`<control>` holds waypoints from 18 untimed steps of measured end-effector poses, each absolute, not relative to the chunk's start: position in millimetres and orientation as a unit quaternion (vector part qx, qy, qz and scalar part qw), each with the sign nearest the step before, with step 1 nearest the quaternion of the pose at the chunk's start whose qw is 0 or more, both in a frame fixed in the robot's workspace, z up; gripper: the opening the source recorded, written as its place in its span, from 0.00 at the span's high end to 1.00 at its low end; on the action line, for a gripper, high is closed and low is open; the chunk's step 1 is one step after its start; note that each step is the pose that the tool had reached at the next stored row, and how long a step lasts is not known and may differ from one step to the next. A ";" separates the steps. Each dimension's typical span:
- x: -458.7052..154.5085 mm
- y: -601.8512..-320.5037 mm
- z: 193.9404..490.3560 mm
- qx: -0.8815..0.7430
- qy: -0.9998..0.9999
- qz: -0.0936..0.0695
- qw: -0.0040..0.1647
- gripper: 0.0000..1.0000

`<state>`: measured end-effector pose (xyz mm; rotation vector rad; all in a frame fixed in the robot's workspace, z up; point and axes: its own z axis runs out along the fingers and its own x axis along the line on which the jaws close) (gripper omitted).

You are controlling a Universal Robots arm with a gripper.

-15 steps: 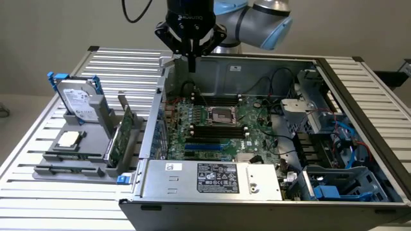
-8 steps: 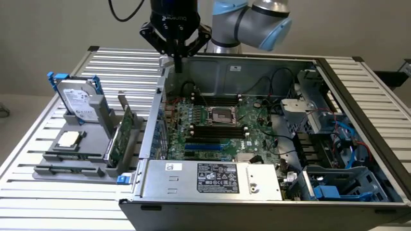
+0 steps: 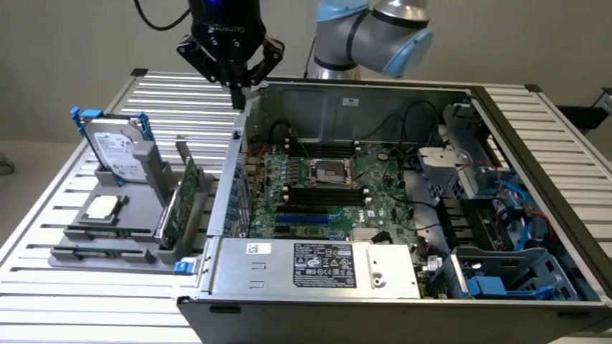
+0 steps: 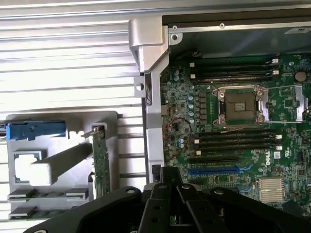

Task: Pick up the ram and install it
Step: 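Reach for the ram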

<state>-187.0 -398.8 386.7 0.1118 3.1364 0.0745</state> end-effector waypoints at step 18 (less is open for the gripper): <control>-269.0 -407.7 378.0 0.036 0.999 0.024 -0.002 0.89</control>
